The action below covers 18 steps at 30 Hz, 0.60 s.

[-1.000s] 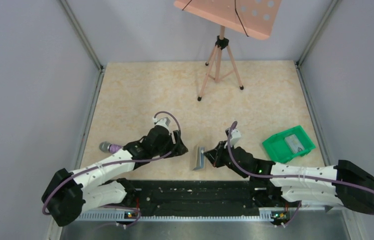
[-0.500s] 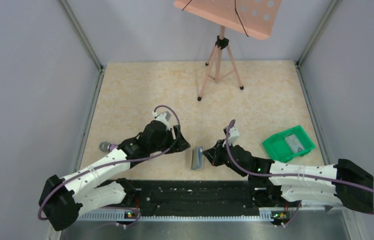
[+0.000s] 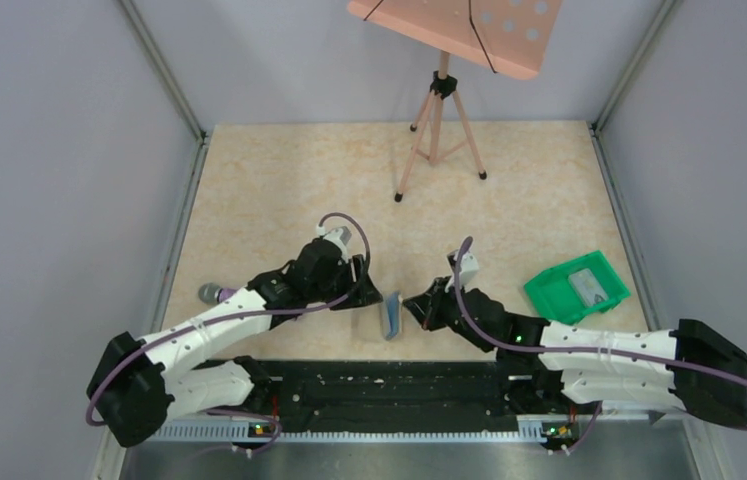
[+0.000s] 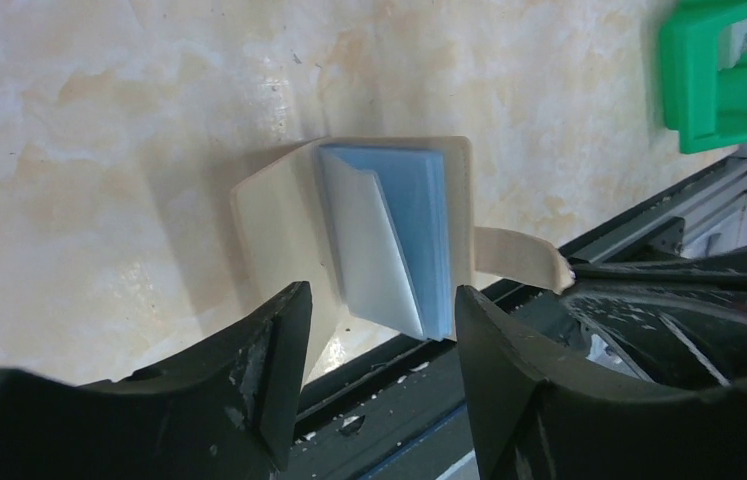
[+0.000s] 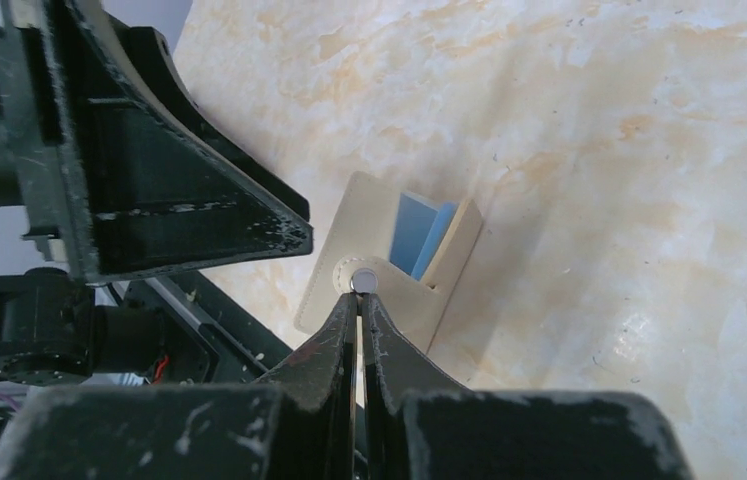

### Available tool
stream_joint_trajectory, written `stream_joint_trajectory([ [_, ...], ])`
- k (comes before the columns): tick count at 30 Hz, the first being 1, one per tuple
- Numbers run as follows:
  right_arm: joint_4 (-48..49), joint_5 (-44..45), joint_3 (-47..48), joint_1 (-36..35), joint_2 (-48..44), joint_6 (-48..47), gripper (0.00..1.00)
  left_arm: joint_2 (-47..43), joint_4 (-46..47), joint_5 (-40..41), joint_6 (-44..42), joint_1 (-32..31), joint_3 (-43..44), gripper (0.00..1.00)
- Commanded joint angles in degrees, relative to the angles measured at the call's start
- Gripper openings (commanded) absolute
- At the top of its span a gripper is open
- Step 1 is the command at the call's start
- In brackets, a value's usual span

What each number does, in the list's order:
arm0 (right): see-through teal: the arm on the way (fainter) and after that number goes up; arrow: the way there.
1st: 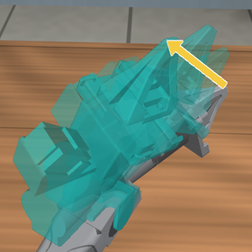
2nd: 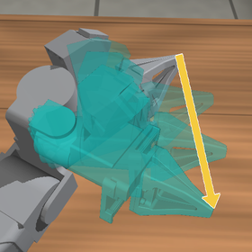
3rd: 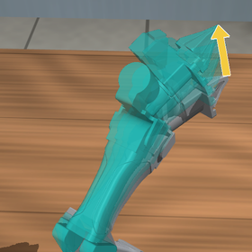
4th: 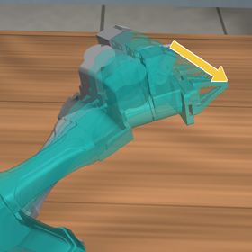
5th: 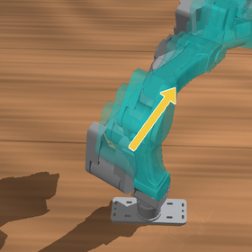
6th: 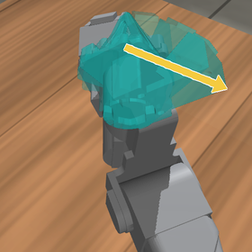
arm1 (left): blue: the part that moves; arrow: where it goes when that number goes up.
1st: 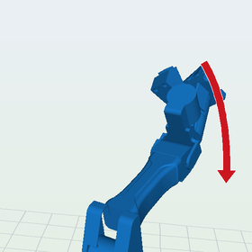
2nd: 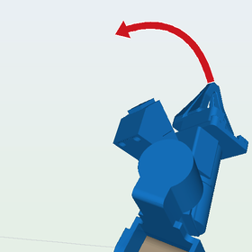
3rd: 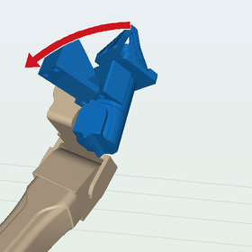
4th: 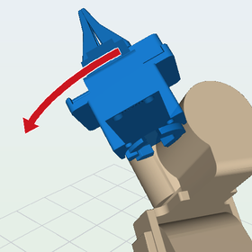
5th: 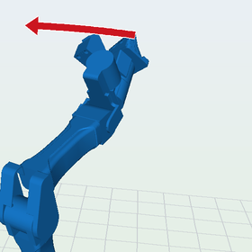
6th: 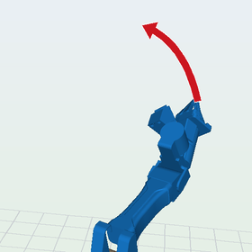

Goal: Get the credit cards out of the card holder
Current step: Open the card holder at the center of the board.

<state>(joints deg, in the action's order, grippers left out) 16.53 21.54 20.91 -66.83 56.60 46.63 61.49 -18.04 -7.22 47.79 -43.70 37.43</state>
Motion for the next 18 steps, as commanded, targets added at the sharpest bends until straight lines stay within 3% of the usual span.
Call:
stream_joint_trajectory([
  [1,-0.63,1.89,-0.21,0.64,-1.60,0.61,0.00,4.62,1.51,0.78,-1.99,-0.24,0.48,0.59],
  [8,-8.04,5.61,-5.55,1.87,-4.09,5.20,0.00,10.90,2.46,4.10,-2.08,-0.24,-1.90,0.45],
  [18,-13.43,5.68,-6.41,3.00,-11.00,4.38,0.00,12.53,0.84,5.93,-2.15,-0.24,0.53,0.43],
])
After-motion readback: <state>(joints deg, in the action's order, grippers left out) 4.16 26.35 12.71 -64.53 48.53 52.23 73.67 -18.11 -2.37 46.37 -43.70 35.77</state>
